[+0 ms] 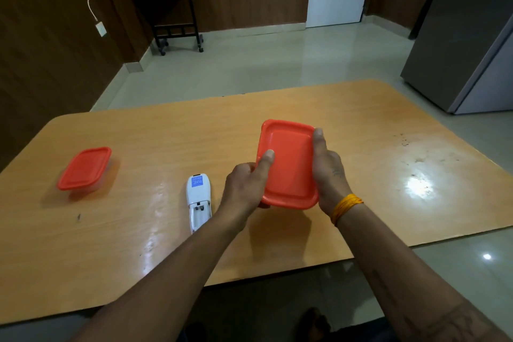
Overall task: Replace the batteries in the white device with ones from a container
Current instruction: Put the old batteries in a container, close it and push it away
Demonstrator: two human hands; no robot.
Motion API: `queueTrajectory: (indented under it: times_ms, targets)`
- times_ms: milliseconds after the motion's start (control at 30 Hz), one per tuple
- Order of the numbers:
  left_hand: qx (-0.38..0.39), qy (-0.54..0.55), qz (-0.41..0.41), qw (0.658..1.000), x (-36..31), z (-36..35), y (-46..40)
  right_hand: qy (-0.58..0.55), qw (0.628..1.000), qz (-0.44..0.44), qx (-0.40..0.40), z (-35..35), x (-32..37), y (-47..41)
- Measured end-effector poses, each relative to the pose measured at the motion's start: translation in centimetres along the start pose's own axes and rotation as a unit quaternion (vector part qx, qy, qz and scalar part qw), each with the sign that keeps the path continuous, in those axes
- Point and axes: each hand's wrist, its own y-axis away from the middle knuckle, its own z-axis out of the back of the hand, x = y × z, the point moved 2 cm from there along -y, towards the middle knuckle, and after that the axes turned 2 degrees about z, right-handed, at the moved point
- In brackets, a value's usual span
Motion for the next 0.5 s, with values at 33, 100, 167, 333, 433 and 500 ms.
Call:
queueTrajectory:
  times_ms: [33,100,167,333,433,500]
  targets:
    - [0.006,0.0,0.007,1.0,0.1,0.0,-0.2,0.012,1.0,0.004,0.001,0.2,-0.2,-0.2]
    - [-0.008,0.004,0.017,1.0,-0.2,0.2,-0.8,0.054,0.998,0.025,0.016,0.0,-0.7,0.0]
    - [-0.045,0.026,0.026,0.998,-0.7,0.7,-1.4,0.093,0.994,0.037,0.041,-0.7,-1.2,0.5]
    - [-0.094,-0.001,0.025,0.995,-1.1,1.5,-1.9,0.094,0.993,0.042,0.055,-2.3,-1.6,1.4]
    - [-0.115,-0.034,0.023,0.992,-0.9,1.7,-2.0,0.1,0.992,0.058,0.052,-2.2,-1.7,1.4]
    - [-0.121,-0.039,0.019,0.992,-1.0,1.9,-2.0,0.114,0.99,0.072,0.048,-2.3,-1.6,1.4]
